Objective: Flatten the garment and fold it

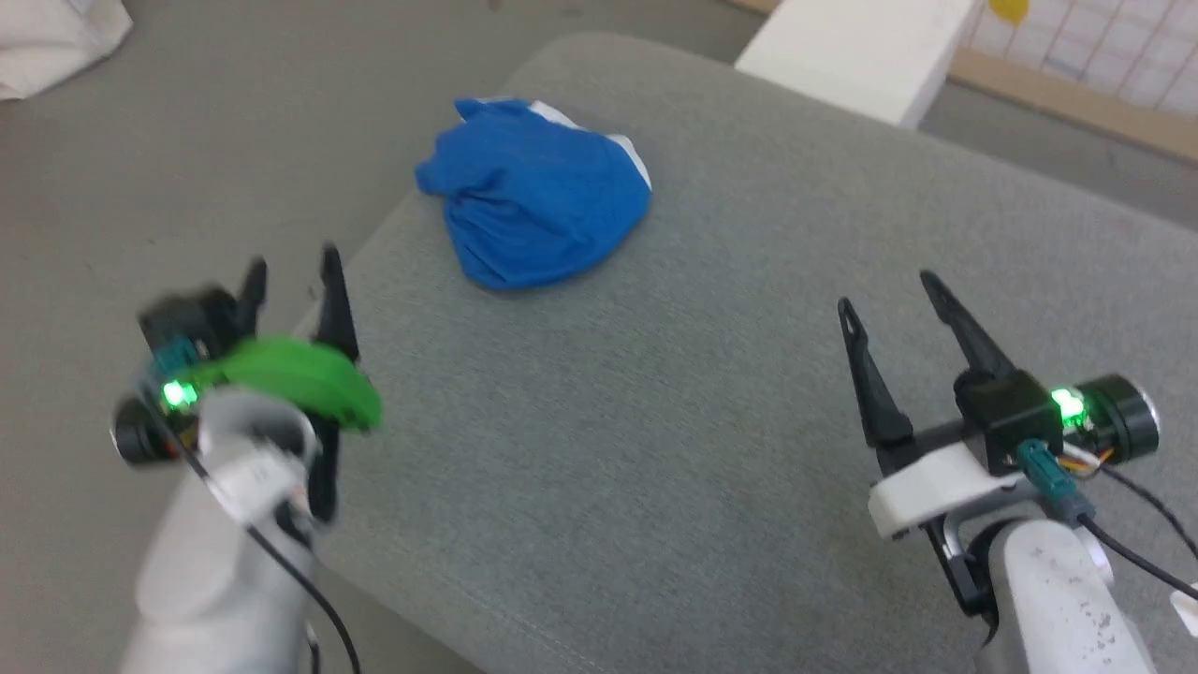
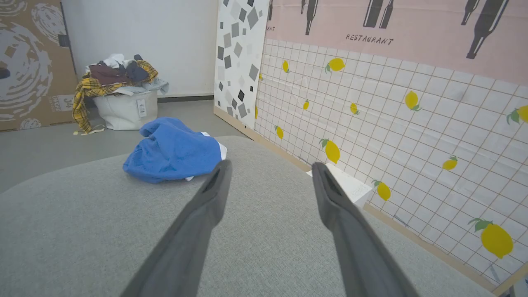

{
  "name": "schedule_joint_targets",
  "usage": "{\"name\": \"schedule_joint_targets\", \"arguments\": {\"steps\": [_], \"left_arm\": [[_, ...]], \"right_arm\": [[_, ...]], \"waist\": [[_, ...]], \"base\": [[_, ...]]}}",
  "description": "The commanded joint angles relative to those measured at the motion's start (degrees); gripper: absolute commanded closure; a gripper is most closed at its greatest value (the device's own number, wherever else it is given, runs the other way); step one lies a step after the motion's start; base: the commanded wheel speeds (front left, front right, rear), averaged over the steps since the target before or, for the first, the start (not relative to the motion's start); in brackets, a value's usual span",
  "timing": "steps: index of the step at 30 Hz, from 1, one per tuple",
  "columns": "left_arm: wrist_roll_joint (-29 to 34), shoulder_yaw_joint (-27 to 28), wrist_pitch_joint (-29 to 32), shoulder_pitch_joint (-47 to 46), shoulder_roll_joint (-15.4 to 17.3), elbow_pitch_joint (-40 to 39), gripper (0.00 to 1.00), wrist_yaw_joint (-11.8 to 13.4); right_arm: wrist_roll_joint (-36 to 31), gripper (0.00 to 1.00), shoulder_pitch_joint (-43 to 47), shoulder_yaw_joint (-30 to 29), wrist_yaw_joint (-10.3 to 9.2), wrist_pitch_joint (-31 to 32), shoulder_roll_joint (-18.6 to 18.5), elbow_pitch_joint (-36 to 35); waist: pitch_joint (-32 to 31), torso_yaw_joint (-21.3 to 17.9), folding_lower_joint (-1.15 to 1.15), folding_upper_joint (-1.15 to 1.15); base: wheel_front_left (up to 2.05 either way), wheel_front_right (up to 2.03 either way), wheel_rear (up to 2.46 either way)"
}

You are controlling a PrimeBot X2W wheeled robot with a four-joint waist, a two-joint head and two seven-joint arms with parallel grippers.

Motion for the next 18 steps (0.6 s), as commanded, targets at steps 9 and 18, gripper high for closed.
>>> {"name": "schedule_joint_targets", "arguments": {"steps": [9, 18], "left_arm": [[-9.1, 5.2, 13.7, -18.3, 6.5, 11.2, 0.00, -5.6], [-16.7, 9.9, 28.7, -25.1, 10.5, 16.2, 0.00, -4.1]], "right_arm": [[-2.0, 0.00, -6.1, 1.6, -0.11, -0.2, -0.1, -1.2], [-1.2, 0.00, -8.1, 1.4, -0.11, -1.7, -0.1, -1.0]], "waist": [[22.1, -16.2, 0.00, 0.00], [27.7, -22.1, 0.00, 0.00]], "base": [[0.00, 0.00, 0.00], [0.00, 0.00, 0.00]]}}
